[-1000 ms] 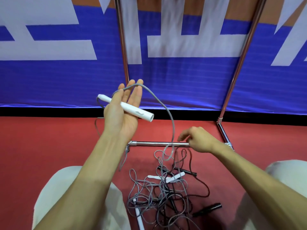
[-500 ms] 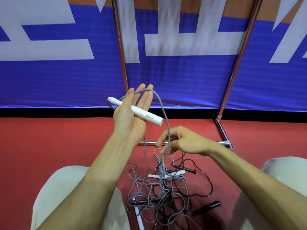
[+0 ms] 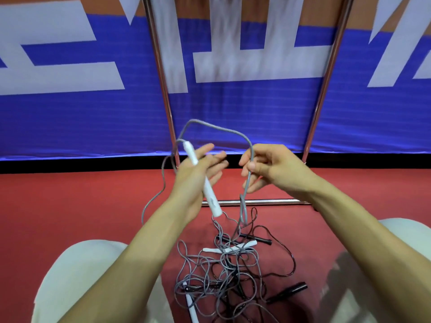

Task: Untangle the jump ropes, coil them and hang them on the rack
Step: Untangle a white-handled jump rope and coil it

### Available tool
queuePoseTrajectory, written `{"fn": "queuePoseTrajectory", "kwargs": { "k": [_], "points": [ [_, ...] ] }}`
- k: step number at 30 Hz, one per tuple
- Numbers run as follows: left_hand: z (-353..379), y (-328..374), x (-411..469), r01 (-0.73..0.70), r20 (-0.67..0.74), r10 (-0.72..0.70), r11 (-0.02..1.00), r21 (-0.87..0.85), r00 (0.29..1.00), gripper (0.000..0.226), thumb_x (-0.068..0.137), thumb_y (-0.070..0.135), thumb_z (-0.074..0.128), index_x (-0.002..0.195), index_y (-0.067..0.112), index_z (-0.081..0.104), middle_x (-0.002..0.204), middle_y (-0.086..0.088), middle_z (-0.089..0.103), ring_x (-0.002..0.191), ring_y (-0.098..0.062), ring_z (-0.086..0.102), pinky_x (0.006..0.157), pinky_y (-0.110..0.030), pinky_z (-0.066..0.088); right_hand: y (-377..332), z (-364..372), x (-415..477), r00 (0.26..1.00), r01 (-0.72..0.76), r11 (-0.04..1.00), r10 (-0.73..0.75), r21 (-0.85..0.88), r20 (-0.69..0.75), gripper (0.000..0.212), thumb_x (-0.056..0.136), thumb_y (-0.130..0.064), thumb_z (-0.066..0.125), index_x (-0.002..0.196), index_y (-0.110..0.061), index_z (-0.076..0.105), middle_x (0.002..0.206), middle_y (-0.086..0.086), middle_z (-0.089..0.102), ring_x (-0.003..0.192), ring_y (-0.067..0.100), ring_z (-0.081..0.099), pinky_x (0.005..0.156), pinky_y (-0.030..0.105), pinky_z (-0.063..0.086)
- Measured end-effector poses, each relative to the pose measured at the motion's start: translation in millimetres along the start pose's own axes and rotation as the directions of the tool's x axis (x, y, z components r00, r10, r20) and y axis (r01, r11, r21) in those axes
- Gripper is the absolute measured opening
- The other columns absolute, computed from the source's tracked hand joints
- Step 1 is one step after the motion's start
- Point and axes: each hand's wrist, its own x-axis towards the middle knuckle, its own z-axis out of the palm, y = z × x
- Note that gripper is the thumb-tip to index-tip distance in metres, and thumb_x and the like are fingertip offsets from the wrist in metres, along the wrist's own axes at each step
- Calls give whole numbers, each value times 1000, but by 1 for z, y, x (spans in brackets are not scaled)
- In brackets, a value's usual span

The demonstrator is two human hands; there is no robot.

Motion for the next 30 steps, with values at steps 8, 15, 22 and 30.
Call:
{"fn": "queuePoseTrajectory", "kwargs": {
  "k": [8, 15, 22, 30],
  "points": [
    [12, -22, -11, 60, 303, -178, 930, 363, 936, 23, 102, 14, 45, 110, 13, 66, 86, -9, 70, 84, -17, 70, 85, -30, 52, -3, -21, 3, 915, 87, 974, 5, 209, -405, 13, 95, -3, 53, 84, -6, 59, 73, 10, 62, 53, 14, 62, 53, 22, 53],
    [10, -19, -13, -43, 355, -114, 914, 404, 928, 24, 94, 27, 54, 103, 15, 73, 74, 0, 62, 82, -19, 63, 84, -31, 57, -1, -32, 8, 814, 168, 718, 286, 676, -506, 17, 93, -6, 57, 78, 0, 57, 78, 11, 63, 56, 13, 67, 56, 21, 55],
    [10, -8, -16, -102, 355, -69, 891, 443, 932, 20, 100, 17, 51, 97, 10, 70, 73, -5, 64, 72, -23, 70, 71, -36, 60, 7, -30, 16, 745, 246, 372, 519, 895, -420, 10, 92, 4, 54, 83, 8, 54, 80, 22, 57, 72, 29, 65, 58, 34, 59],
    [10, 8, -12, -55, 57, 56, 998, -18, 997, 19, 102, 15, 47, 98, 5, 62, 74, -8, 68, 80, -32, 74, 73, -41, 61, 12, 0, 15, 915, -135, 882, 286, 452, -286, 12, 95, -2, 50, 89, -4, 60, 90, 13, 65, 73, 22, 68, 69, 31, 59]
  ]
}}
